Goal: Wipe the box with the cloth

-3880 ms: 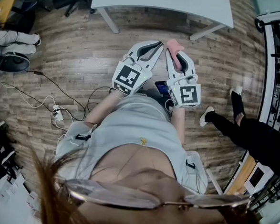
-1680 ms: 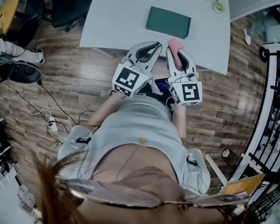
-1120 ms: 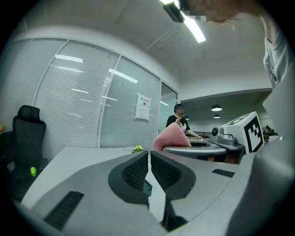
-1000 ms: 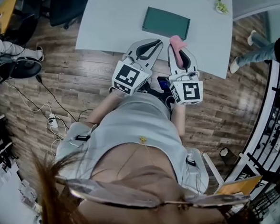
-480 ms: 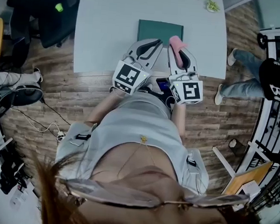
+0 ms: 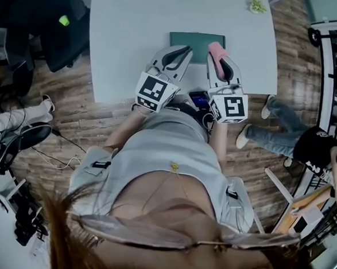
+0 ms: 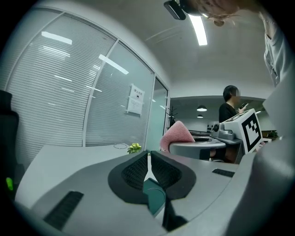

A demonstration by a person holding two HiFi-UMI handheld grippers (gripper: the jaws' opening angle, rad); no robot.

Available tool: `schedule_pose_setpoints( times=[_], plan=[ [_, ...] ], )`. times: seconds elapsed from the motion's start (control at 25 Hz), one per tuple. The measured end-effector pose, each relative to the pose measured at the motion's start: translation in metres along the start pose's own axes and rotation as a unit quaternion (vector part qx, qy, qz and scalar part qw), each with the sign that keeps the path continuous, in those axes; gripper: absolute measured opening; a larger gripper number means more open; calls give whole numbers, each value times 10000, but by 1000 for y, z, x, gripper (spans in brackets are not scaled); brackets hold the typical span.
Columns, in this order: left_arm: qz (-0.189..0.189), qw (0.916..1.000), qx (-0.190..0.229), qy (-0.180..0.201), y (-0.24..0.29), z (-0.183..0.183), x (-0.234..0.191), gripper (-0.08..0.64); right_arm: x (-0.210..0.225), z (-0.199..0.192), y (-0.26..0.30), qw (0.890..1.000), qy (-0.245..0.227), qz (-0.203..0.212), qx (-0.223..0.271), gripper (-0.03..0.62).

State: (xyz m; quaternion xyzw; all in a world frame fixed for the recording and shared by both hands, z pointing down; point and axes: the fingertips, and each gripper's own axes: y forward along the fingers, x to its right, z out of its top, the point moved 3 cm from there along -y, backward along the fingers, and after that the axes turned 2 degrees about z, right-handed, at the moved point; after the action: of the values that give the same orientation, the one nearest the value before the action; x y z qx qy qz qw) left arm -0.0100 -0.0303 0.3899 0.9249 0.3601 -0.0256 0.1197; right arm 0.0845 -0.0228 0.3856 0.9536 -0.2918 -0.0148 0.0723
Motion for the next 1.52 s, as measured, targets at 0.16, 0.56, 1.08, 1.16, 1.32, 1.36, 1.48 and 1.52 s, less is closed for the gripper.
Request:
schedule_pose_setpoints(
  times=[0.16,0.56,1.08,1.16,1.32,1.36,1.48,1.52],
  plan=[
    [-56,9999,-106,19,1,-10,-14,43,4,-9,6,9997,5,-216,-95,43],
    [238,9993,-290,-88,3,-26,-31,43,23,-19,8,9995,-38,-187,-269,43],
    [602,9971,-432,-186,-2,-57,-36,44,49,-35,23,9982,61,217,-550,44],
    [619,9963,-567,-199,-4,-68,-40,62,48,-39,27,9978,-37,207,-629,44],
    [568,9938,-924,-243,-2,-93,-45,127,52,-49,31,9962,-221,116,-830,44],
    [546,9931,-1011,-238,-1,-100,-46,134,54,-52,32,9958,-240,75,-879,44],
    [473,9900,-1301,-283,1,-120,-51,174,60,-61,34,9947,-219,-50,-1001,44],
    [453,9887,-1397,-313,2,-127,-52,186,62,-64,34,9942,-198,-93,-1050,44]
  ],
)
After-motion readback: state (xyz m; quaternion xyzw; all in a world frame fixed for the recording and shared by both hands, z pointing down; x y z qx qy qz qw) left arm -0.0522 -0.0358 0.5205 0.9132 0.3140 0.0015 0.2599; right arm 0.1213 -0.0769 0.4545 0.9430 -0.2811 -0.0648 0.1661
